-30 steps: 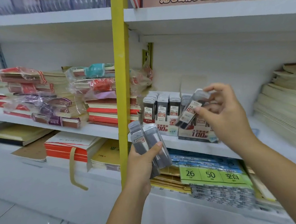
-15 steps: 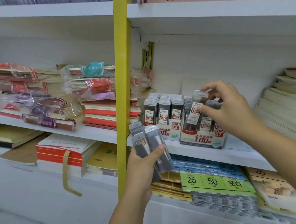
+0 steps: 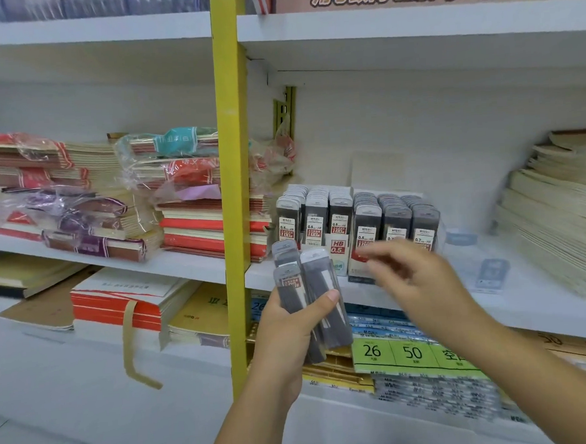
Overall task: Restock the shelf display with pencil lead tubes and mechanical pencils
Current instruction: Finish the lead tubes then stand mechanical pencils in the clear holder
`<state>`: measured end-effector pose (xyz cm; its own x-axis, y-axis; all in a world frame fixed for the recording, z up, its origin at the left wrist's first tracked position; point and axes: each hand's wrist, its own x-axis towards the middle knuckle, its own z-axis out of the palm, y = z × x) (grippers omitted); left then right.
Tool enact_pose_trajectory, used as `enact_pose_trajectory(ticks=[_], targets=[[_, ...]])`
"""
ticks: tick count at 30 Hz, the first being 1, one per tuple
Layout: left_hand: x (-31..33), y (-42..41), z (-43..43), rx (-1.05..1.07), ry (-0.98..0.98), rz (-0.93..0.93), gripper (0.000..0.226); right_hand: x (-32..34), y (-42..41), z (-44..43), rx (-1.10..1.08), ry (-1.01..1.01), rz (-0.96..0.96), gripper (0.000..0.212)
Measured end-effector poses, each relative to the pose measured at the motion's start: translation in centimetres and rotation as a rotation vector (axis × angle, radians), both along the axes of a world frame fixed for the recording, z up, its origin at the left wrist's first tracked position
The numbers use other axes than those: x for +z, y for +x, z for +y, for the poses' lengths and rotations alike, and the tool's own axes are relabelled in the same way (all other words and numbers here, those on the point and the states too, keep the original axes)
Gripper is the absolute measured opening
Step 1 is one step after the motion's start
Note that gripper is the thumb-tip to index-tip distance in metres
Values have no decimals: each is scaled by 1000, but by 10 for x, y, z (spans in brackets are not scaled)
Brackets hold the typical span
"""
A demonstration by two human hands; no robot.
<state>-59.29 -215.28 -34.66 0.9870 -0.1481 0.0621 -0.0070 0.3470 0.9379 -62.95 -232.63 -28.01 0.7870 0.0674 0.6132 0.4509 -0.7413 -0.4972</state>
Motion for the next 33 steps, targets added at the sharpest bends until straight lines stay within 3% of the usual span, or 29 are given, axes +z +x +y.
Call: enact_pose_trajectory(ticks=[3, 8, 11, 13, 15, 19, 22, 25, 28, 30, 33], targets=[[0, -3, -3, -21, -20, -29, 36, -23, -4, 15, 112, 187, 301, 41], [-2, -5, -3, -43, -29, -38, 34, -33, -6, 22, 122, 317, 337, 43], [-4, -2, -1, 7, -19, -31, 32, -18, -3, 16, 62, 50, 269, 26], [-5, 2, 0, 47, -22, 8, 33, 11, 6, 4, -120, -183, -20, 19], [-6, 5, 2, 58, -20, 26, 37, 44, 19, -11, -304, -361, -230, 31], [-4, 7, 4, 36, -22, 31, 36, 75, 44, -23, -320, -524, -57, 41], [-2, 6, 8, 25, -35, 36, 32, 76, 52, -24, -239, -449, -3, 24], [-1, 4, 12, 63, -53, 55, 37, 79, 53, -27, -206, -318, 28, 21], [1, 4, 17, 99, -63, 72, 45, 99, 46, -27, -132, -28, -26, 23], [1, 5, 22, 108, -58, 69, 38, 118, 42, -17, -5, 133, -99, 26], [1, 6, 30, 114, -52, 60, 32, 125, 52, 8, 56, 64, -115, 29]])
